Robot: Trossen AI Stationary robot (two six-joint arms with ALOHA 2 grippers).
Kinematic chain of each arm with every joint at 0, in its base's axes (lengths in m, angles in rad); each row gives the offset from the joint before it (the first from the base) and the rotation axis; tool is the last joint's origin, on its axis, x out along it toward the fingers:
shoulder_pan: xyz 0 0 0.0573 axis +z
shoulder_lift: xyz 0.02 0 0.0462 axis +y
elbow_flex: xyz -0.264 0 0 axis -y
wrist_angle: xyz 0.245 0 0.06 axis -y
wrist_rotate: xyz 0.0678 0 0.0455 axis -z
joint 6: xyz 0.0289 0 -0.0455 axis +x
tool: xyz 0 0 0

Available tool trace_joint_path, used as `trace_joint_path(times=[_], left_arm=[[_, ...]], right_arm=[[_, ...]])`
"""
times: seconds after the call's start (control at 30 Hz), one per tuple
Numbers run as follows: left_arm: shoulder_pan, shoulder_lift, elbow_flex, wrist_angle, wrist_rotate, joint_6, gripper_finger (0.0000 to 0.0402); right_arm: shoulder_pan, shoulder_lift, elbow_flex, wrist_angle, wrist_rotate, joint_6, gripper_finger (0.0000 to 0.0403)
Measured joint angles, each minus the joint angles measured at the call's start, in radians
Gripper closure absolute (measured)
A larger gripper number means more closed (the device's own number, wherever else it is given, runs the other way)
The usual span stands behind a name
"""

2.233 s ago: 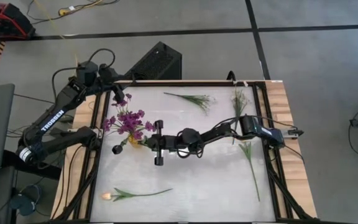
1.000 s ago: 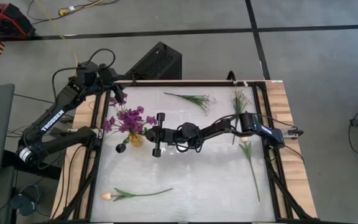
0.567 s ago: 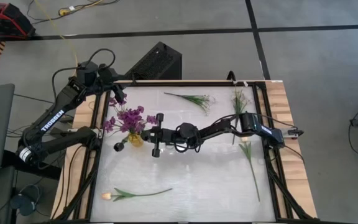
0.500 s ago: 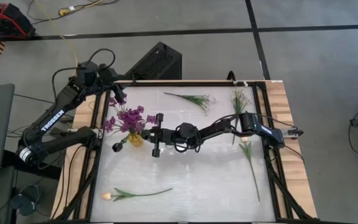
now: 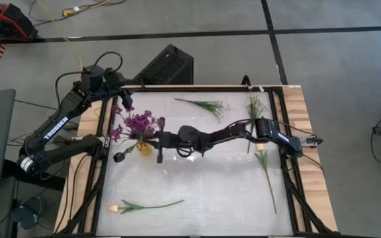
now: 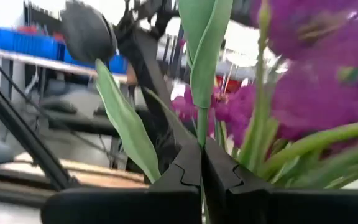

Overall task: Sort flowers into vase by color
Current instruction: Put the black tulip into the yellow vase

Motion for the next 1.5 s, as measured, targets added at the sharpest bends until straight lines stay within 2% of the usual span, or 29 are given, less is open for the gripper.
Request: trace_joint_path(times=[0.13,0.6,1.07,1.33,1.5], left_arm=[[0.000,0.000,0.000,0.000,0.000,0.000,0.0228],[0.000,0.000,0.000,-0.007,0.000,-0.002,0.0228],[0.000,0.000,0.000,-0.008,0.000,-0.002,0.0228],[0.000,0.000,0.000,-0.008,0.000,-0.002,0.0228],[0.000,0.000,0.001,-0.008,0.000,-0.003,0.0228]], right_arm=[[0.000,0.000,0.058,-0.127,-0.002,-0.010,0.0380],[-0.015,0.000,0.069,-0.296,-0.004,0.041,0.0374],[-0.027,-0.023,0.069,-0.450,-0.010,0.035,0.0301],[-0.043,-0.117,0.069,-0.665,-0.011,0.035,0.0219],[-0.053,-0.170,0.069,-0.804,-0.011,0.029,0.0189]])
